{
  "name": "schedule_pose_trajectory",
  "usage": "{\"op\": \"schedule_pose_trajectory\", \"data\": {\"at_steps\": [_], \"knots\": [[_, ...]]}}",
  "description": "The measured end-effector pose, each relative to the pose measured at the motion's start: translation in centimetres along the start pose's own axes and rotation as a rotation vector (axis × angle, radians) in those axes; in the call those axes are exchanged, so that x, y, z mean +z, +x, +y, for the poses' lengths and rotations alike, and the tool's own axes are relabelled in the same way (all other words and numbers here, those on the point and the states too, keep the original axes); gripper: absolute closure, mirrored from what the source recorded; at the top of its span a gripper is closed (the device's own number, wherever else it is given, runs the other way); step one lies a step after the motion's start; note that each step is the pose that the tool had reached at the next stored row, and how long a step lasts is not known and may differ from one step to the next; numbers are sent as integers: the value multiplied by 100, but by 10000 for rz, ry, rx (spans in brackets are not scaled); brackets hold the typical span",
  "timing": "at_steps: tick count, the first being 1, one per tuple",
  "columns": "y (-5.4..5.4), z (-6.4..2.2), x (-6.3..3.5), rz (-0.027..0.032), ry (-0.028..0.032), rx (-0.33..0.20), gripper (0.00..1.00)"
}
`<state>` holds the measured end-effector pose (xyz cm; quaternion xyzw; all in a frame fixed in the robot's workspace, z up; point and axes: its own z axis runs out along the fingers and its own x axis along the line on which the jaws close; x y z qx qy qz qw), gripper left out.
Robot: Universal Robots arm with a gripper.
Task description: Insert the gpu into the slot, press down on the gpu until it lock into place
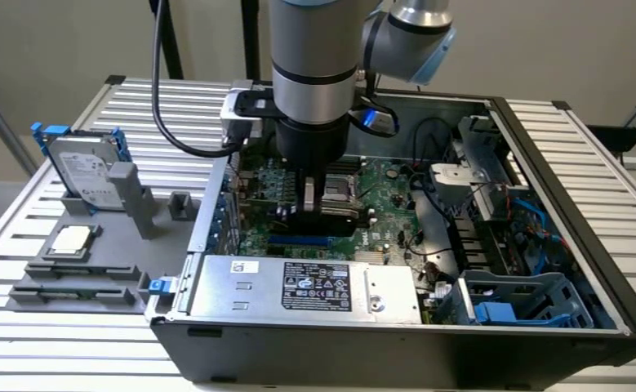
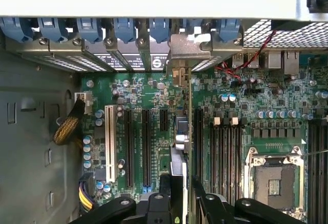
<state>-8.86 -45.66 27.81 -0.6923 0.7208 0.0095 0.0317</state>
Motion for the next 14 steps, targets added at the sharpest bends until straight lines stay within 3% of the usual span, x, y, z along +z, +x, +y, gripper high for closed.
{"op": "schedule_pose_trajectory", "data": {"at_steps": [14], "knots": [[-9, 14, 44, 0, -22, 8, 74]]}}
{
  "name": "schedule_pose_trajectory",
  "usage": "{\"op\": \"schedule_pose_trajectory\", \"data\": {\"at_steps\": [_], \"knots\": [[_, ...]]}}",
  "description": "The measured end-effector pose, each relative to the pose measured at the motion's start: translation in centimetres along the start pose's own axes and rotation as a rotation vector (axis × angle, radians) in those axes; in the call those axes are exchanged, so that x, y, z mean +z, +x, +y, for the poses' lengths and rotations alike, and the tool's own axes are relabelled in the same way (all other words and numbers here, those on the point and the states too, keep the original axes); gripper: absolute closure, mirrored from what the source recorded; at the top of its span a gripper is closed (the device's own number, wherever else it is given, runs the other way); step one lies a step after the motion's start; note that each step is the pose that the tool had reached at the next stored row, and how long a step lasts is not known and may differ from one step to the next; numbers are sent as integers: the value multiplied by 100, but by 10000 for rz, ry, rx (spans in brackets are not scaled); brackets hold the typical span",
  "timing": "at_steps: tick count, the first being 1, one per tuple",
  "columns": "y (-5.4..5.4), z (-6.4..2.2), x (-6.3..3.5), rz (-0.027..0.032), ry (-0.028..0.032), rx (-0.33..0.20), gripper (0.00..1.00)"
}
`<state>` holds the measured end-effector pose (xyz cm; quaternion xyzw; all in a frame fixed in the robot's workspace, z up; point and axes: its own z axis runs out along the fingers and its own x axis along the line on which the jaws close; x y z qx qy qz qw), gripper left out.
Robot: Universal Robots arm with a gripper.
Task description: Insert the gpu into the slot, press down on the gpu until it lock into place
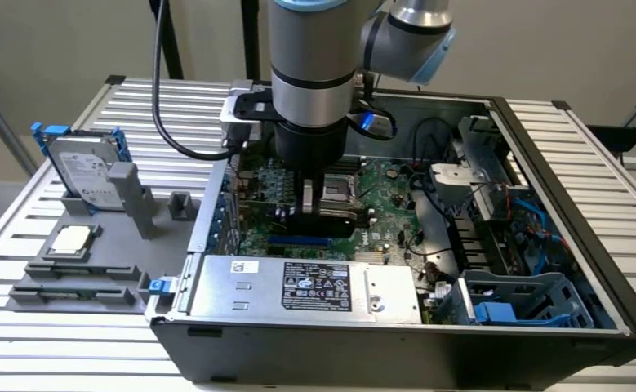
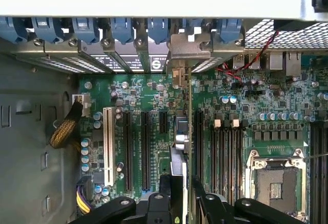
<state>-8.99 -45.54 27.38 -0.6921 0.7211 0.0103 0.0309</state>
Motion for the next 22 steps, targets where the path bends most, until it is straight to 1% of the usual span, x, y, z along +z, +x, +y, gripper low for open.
{"op": "schedule_pose_trajectory", "data": {"at_steps": [11, 13, 19, 22], "knots": [[3, 12, 61, 1, -8, 0, 74], [3, 13, 67, 3, -22, 2, 74], [4, 13, 81, 5, -89, 5, 74], [5, 13, 89, 4, -94, 6, 74]]}}
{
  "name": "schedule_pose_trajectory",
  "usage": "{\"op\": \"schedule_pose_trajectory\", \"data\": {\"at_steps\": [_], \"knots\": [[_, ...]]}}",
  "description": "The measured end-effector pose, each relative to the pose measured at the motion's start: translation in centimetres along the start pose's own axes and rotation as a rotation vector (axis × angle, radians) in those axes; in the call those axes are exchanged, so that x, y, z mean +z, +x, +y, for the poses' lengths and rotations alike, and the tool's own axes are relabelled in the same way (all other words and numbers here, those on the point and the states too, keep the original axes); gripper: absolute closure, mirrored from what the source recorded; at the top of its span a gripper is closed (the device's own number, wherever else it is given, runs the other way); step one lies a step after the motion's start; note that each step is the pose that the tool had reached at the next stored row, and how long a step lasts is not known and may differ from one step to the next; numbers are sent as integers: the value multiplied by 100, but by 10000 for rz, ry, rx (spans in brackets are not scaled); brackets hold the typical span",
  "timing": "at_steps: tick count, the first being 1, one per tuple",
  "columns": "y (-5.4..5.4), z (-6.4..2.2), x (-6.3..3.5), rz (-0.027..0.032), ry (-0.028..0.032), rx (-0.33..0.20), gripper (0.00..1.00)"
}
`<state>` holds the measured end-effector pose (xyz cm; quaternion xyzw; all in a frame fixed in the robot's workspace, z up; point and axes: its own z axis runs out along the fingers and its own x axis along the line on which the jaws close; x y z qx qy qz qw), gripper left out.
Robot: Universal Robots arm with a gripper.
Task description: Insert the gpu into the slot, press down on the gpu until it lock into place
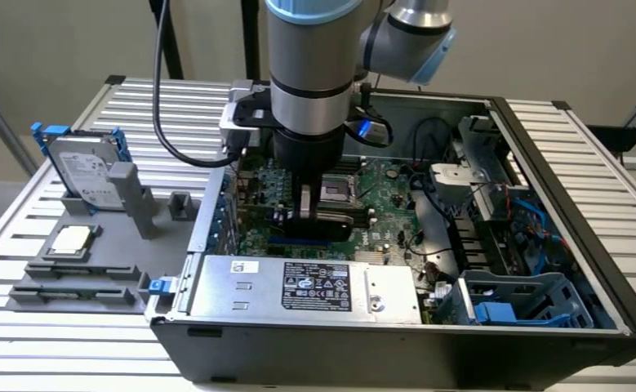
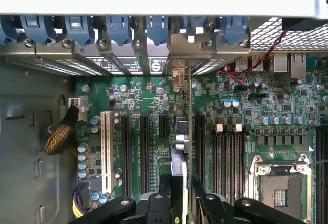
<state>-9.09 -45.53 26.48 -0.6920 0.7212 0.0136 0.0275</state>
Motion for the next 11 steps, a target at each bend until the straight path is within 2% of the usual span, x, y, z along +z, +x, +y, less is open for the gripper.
{"op": "schedule_pose_trajectory", "data": {"at_steps": [11], "knots": [[-9, 0, 22, -3, -2, -25, 74]]}}
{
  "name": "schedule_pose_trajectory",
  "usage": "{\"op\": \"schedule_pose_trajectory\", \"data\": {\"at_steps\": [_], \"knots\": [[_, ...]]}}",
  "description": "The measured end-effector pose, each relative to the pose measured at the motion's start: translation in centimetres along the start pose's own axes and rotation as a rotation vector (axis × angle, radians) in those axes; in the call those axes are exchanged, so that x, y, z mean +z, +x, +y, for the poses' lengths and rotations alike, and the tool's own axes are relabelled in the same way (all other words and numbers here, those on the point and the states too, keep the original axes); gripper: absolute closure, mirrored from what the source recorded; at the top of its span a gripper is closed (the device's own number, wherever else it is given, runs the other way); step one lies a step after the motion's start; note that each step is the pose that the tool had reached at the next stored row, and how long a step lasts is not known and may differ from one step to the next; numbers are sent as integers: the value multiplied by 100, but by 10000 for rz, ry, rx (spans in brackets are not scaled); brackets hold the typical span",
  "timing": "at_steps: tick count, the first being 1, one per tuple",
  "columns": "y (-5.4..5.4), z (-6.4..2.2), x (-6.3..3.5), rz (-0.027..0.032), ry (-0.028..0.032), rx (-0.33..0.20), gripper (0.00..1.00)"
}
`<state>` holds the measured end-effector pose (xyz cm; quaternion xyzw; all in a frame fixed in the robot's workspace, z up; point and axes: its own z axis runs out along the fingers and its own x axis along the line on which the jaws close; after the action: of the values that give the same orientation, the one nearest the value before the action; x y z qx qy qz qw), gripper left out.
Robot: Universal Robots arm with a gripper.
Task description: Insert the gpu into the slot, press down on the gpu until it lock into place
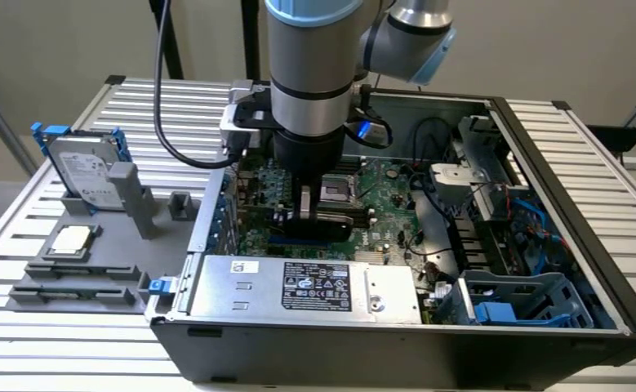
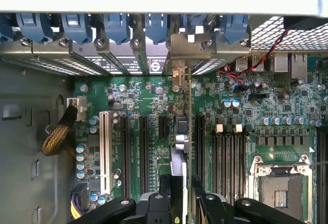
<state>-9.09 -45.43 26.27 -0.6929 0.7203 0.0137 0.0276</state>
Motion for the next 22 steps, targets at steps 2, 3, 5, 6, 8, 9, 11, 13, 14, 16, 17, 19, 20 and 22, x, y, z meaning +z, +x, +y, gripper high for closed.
{"op": "schedule_pose_trajectory", "data": {"at_steps": [2, 3, 5, 6, 8, 9, 11, 13, 14, 16, 17, 19, 20, 22], "knots": [[-4, 1, 6, 2, -1, -12, 74], [-4, 1, 8, 2, -2, -18, 74], [-10, 1, 17, -2, -1, -24, 74], [-12, 1, 20, -3, 0, -27, 74], [-12, 1, 21, 1, -6, -29, 74], [-12, 2, 23, 2, -13, -29, 74], [-13, 2, 24, 2, -29, -26, 74], [-12, 1, 28, 1, -31, -27, 74], [-12, 2, 30, 0, -32, -27, 74], [-12, 2, 34, 1, -37, -26, 74], [-12, 1, 36, 2, -40, -27, 74], [-11, 2, 40, 2, -44, -27, 74], [-11, 2, 42, 1, -46, -26, 74], [-11, 1, 45, 2, -55, -26, 74]]}}
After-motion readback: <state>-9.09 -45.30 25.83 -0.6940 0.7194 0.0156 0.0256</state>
